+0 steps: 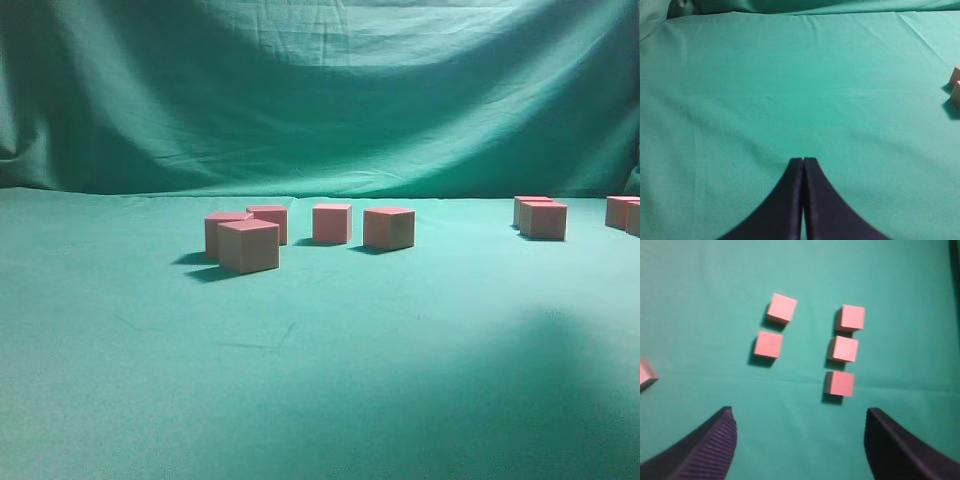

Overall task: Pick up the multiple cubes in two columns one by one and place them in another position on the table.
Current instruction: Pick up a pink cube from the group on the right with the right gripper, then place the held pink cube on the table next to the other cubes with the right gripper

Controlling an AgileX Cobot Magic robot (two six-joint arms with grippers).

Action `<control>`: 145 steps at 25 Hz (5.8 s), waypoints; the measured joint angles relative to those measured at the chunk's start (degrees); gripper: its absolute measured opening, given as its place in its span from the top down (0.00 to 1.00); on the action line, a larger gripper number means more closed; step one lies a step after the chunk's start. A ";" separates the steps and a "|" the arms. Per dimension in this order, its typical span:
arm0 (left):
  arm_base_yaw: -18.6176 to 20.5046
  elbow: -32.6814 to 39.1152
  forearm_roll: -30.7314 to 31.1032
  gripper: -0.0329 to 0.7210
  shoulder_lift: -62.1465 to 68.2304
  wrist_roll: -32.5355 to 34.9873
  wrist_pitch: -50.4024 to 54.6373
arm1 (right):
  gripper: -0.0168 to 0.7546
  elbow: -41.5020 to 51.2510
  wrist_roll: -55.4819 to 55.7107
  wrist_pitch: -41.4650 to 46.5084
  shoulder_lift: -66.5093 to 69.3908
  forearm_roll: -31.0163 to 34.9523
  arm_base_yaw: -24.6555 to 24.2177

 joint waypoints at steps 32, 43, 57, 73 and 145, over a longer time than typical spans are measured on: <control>0.00 0.00 0.00 0.96 0.00 0.00 0.00 | 0.29 9.37 -12.02 -18.36 21.80 16.00 -18.95; 0.00 0.00 0.00 0.96 0.00 0.00 0.00 | 0.64 9.37 -12.04 -17.35 22.18 16.14 -18.95; 0.00 0.00 0.00 0.96 0.00 0.00 0.00 | 0.64 9.37 -11.91 -7.06 -0.25 24.61 -18.95; 0.00 0.00 0.00 0.96 0.00 0.00 0.00 | 0.64 11.06 -11.81 0.22 -17.50 25.64 5.51; 0.00 0.00 0.00 0.96 0.00 0.00 0.00 | 0.64 6.01 -28.81 -17.55 23.63 12.04 26.79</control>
